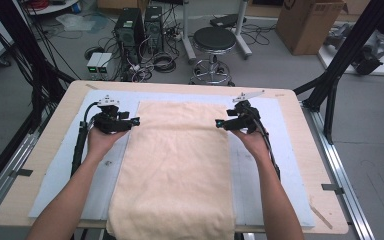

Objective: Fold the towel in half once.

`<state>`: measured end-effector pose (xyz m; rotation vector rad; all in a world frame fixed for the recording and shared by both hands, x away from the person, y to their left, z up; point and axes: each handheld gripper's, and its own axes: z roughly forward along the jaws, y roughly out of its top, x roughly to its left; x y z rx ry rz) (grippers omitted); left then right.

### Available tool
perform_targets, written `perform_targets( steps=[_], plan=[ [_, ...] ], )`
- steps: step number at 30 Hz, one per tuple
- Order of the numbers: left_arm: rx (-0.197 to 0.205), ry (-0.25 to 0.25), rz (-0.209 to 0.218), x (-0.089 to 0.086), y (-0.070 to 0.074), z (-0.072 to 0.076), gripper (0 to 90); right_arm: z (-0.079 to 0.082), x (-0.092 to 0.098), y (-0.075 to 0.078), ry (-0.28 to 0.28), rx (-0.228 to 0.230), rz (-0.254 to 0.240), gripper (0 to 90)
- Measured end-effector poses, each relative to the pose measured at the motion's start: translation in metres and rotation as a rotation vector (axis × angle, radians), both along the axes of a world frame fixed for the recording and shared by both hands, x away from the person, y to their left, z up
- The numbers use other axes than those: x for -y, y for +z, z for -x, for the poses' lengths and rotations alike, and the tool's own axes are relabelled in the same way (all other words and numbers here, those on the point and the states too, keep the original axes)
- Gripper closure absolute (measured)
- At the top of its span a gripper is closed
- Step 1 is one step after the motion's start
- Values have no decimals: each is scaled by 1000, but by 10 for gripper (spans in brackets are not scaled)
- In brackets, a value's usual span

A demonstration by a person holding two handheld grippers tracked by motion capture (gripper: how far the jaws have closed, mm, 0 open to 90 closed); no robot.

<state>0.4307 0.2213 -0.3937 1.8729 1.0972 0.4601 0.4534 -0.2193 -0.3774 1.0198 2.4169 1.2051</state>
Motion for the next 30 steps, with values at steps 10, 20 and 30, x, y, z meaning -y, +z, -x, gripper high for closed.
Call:
perform_targets(
  steps=[10,20,30],
  plan=[
    [-47,105,-44,-2,-32,-22,481,-26,-1,-28,-101,-64,38,381],
    [-110,101,-37,7,-45,-25,510,-34,-6,-53,-167,-151,83,440],
    [-126,112,-70,15,-48,-24,741,-33,-12,-54,-178,-155,105,710]
  ],
)
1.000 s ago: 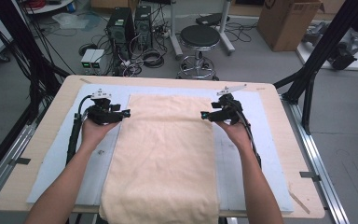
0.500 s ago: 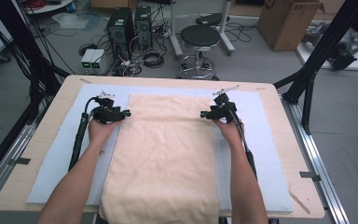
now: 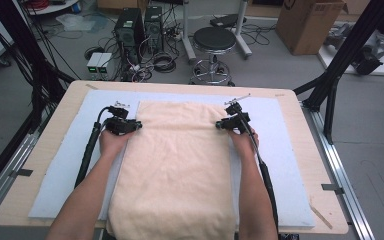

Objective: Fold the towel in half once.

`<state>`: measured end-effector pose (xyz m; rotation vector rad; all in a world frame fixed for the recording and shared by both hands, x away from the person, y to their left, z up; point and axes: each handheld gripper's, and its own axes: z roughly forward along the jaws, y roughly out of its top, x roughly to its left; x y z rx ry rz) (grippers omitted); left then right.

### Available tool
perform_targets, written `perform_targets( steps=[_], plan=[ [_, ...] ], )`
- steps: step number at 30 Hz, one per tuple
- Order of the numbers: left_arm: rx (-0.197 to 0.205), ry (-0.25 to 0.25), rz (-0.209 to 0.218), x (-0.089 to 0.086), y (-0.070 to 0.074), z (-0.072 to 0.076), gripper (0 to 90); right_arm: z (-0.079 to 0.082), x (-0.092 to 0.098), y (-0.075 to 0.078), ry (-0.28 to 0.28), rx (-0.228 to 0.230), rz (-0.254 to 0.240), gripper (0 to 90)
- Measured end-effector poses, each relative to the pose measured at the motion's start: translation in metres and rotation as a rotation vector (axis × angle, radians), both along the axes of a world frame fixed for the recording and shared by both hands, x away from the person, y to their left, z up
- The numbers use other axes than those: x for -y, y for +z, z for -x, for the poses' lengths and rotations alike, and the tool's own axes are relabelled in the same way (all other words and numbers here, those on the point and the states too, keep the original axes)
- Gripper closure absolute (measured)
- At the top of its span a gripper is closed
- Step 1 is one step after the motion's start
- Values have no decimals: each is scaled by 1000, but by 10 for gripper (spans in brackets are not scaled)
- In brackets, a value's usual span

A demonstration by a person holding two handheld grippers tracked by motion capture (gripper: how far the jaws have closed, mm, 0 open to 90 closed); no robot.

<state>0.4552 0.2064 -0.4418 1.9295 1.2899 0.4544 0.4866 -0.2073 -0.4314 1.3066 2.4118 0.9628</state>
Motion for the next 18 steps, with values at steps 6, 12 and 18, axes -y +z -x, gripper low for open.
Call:
perform_targets(
  steps=[6,12,18],
  plan=[
    [-32,-3,71,-5,2,-1,849,0,0,3,50,-24,-45,832],
    [12,-19,185,-17,19,4,851,7,8,25,108,17,-99,837],
    [52,-62,244,-25,40,16,852,21,16,50,170,62,-182,839]
  ],
)
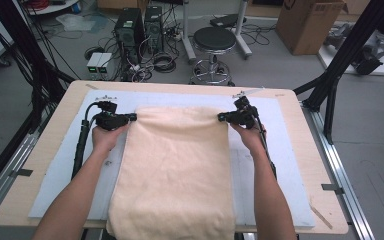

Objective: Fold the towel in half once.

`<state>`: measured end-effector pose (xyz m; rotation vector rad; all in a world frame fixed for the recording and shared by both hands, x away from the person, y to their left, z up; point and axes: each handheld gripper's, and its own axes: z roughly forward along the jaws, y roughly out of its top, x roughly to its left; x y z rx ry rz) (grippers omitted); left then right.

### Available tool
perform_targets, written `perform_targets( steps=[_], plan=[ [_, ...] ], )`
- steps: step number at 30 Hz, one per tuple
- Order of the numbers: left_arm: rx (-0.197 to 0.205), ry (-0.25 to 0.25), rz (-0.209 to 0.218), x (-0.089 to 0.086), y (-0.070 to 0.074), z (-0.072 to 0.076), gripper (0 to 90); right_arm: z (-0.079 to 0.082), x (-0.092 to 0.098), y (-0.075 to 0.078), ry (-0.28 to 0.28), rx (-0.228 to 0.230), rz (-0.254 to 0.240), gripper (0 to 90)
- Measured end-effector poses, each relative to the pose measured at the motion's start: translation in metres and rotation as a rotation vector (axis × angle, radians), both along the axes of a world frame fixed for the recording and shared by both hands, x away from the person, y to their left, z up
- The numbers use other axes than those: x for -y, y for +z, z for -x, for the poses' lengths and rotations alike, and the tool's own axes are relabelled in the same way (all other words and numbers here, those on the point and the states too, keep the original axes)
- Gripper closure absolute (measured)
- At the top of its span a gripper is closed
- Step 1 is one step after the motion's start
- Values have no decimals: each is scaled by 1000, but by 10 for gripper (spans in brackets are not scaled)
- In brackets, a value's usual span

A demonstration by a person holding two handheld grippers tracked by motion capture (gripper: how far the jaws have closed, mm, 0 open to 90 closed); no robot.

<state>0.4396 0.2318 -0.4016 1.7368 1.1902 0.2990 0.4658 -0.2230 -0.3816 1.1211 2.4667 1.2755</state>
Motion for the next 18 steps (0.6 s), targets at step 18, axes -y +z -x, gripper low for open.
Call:
perform_targets(
  steps=[18],
  plan=[
    [177,-143,59,-20,62,88,851,88,8,74,196,134,-126,837]
  ],
)
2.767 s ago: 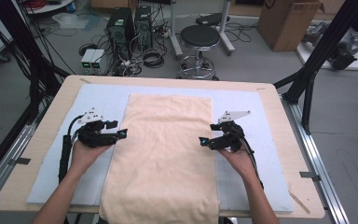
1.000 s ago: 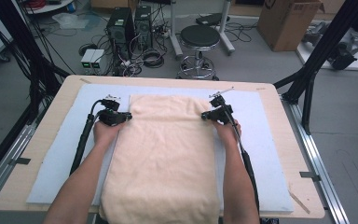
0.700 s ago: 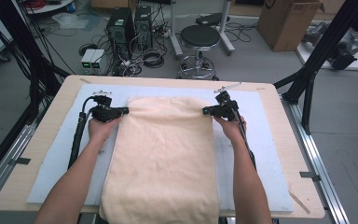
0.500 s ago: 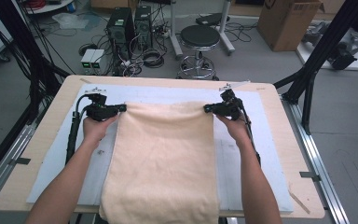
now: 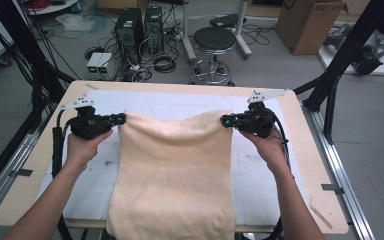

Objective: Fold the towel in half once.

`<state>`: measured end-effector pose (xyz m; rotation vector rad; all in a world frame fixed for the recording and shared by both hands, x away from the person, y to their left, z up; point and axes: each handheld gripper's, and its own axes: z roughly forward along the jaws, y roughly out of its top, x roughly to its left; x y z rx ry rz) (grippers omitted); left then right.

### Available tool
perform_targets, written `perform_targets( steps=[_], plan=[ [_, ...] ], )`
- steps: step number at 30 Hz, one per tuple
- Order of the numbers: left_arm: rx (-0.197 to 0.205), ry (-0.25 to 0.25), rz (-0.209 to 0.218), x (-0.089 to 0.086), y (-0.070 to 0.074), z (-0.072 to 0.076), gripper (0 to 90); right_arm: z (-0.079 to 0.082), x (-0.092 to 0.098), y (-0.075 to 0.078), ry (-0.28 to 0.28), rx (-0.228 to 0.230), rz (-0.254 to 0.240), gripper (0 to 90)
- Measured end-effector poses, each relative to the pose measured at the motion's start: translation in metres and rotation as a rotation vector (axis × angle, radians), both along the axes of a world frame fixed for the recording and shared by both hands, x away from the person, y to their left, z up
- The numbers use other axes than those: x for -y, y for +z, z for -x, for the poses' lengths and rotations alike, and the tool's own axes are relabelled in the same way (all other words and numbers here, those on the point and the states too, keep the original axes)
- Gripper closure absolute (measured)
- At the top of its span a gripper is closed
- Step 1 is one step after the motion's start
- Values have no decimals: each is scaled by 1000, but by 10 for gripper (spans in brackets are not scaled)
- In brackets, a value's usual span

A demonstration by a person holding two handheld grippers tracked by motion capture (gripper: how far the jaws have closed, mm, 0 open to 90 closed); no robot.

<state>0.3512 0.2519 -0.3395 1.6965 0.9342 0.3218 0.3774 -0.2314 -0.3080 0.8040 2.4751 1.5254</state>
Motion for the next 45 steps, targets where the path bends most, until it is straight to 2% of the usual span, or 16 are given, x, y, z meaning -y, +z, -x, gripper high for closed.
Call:
perform_targets(
  steps=[6,10,12,13,14,15,17,18,19,20,21,24,27,29,36,45],
  plan=[
    [51,-33,40,-11,-1,47,851,48,0,8,76,52,-17,836],
    [81,-92,34,-16,-8,85,849,87,5,3,131,86,-45,836],
    [89,-112,14,-21,-17,105,847,106,7,-4,168,102,-62,835],
    [83,-128,21,-23,-22,115,847,115,7,-10,194,87,-66,834],
    [80,-152,22,-24,-28,126,847,123,6,-16,212,101,-54,833],
    [82,-173,15,-25,-33,137,847,133,6,-24,222,94,-33,827],
    [57,-242,5,-27,-46,158,838,148,3,-39,291,69,-36,780],
    [38,-291,-1,-29,-52,167,814,156,2,-47,327,57,-31,725],
    [28,-315,-4,-31,-57,175,745,161,2,-55,360,39,-35,651],
    [20,-323,-7,-34,-62,183,679,165,2,-60,373,6,-28,634],
    [16,-322,-2,-37,-64,185,644,167,4,-66,362,-2,-15,616],
    [14,-281,22,-46,-64,183,583,164,8,-71,336,-18,-41,589],
    [34,-257,11,-46,-61,172,569,154,6,-75,254,-37,-8,563],
    [30,-246,-3,-41,-61,160,541,145,3,-79,218,-30,9,557],
    [5,-262,-88,-15,-72,128,511,122,-9,-91,166,-52,50,531],
    [0,-276,-196,5,-82,116,475,118,-20,-109,166,-72,132,515]
  ],
)
